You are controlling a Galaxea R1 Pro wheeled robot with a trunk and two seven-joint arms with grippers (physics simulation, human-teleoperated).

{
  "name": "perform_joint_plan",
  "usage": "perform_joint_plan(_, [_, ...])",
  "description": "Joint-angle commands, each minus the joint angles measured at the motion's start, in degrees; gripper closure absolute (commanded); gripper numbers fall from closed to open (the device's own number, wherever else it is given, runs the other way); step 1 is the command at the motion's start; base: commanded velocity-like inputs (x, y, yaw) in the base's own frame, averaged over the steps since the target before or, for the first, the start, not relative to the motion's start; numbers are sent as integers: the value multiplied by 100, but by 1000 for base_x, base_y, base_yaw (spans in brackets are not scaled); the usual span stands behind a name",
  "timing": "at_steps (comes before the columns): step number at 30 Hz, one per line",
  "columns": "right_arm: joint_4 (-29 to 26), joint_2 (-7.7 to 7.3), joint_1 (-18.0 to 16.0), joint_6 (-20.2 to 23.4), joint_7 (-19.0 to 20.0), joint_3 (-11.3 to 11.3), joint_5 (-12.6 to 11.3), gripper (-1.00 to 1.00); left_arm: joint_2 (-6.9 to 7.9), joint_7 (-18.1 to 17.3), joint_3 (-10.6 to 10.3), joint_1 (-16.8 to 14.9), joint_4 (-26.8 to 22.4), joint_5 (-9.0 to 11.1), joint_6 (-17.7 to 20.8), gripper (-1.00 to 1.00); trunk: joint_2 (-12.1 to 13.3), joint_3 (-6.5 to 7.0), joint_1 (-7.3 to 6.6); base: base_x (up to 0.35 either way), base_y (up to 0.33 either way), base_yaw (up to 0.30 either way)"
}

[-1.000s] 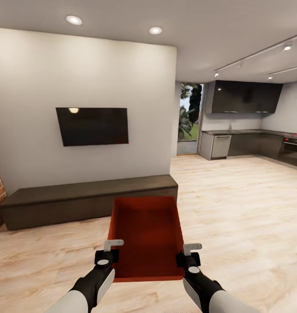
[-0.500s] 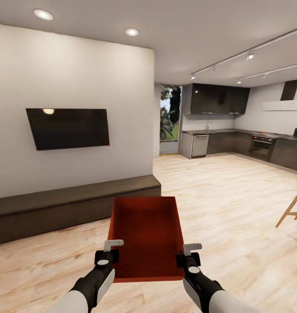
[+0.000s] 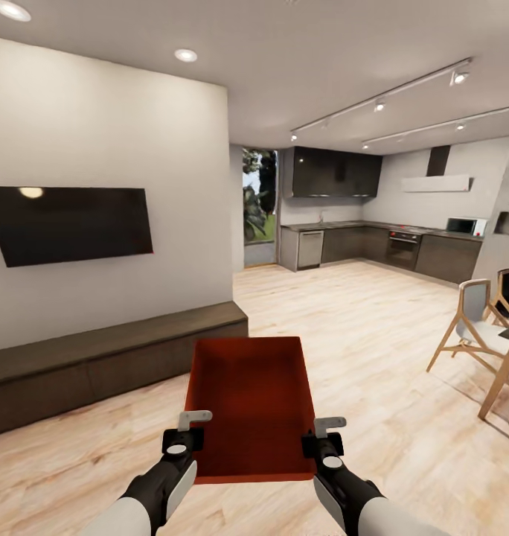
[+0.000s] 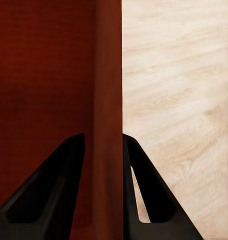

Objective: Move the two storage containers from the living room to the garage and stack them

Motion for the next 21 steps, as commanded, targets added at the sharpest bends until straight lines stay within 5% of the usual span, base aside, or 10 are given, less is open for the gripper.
perform_joint_plan(1, [6,48,-6,-17,-9,-56,-58,100,0,32,26,-2,-23,14,24,100,-5,-5,0,0,0,-283])
perform_joint_plan(21, [6,47,-6,-17,-2,-48,-58,100,1,32,26,-2,-24,14,24,100,-5,52,0,0,0,-283])
